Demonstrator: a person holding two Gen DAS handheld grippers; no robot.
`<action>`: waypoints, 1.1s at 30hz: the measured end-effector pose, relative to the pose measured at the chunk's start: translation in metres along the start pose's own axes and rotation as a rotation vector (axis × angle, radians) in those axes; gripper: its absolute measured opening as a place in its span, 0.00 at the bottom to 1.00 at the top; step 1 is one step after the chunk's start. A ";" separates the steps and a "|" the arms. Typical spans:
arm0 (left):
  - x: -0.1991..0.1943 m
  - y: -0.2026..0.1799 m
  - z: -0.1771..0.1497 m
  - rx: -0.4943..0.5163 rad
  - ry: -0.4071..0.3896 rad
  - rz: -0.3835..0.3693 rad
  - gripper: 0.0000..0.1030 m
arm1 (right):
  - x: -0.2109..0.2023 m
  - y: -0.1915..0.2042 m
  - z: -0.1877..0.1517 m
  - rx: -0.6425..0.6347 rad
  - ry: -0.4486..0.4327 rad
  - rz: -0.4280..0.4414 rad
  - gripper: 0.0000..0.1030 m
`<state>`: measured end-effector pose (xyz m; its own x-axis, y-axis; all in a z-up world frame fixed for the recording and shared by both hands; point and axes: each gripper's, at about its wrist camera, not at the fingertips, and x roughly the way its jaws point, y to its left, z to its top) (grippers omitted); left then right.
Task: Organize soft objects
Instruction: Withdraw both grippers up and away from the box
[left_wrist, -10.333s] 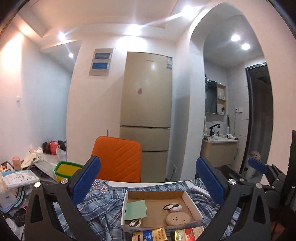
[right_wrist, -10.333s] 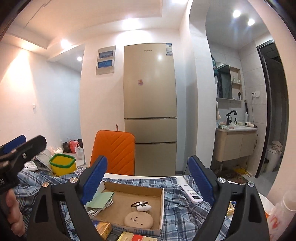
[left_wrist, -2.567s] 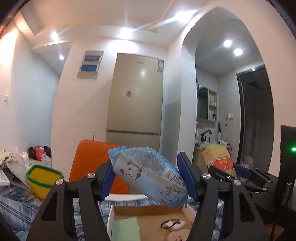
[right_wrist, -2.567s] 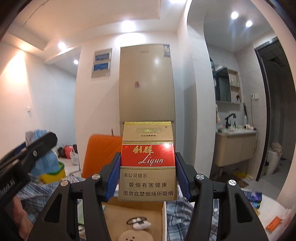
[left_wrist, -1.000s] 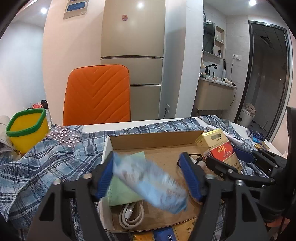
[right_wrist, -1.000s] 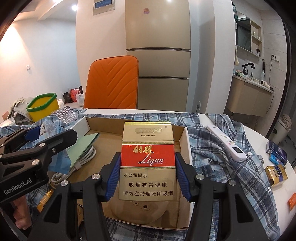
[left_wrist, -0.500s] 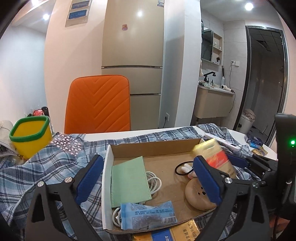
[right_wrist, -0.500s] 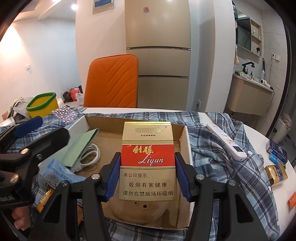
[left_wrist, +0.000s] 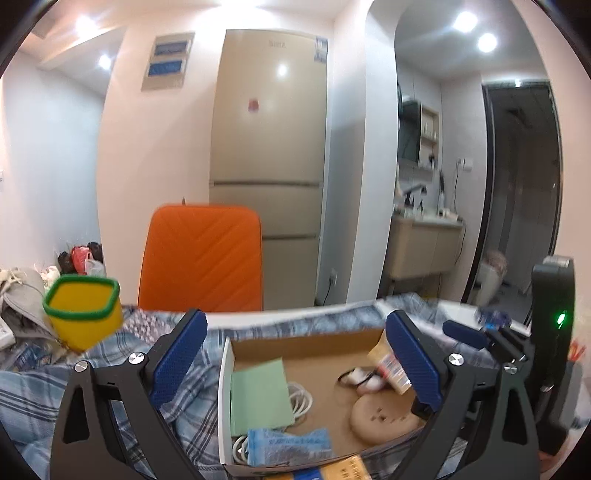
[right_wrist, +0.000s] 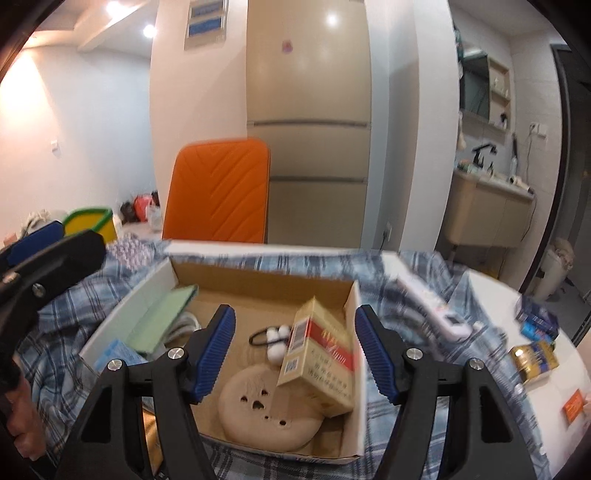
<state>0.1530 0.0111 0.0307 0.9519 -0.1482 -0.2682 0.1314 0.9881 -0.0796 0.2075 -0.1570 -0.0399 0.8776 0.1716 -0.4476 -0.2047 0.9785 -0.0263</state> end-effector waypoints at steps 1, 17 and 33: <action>-0.007 0.000 0.005 -0.023 -0.012 -0.014 0.96 | -0.007 0.000 0.003 -0.003 -0.024 -0.005 0.68; -0.101 0.000 0.020 -0.006 -0.174 -0.012 0.99 | -0.127 -0.001 0.021 0.012 -0.299 -0.010 0.93; -0.110 0.004 -0.050 0.016 -0.163 0.053 1.00 | -0.168 0.011 -0.041 0.007 -0.403 -0.102 1.00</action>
<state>0.0350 0.0298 0.0116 0.9898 -0.0885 -0.1120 0.0829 0.9951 -0.0535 0.0403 -0.1792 -0.0018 0.9929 0.1037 -0.0574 -0.1064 0.9933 -0.0461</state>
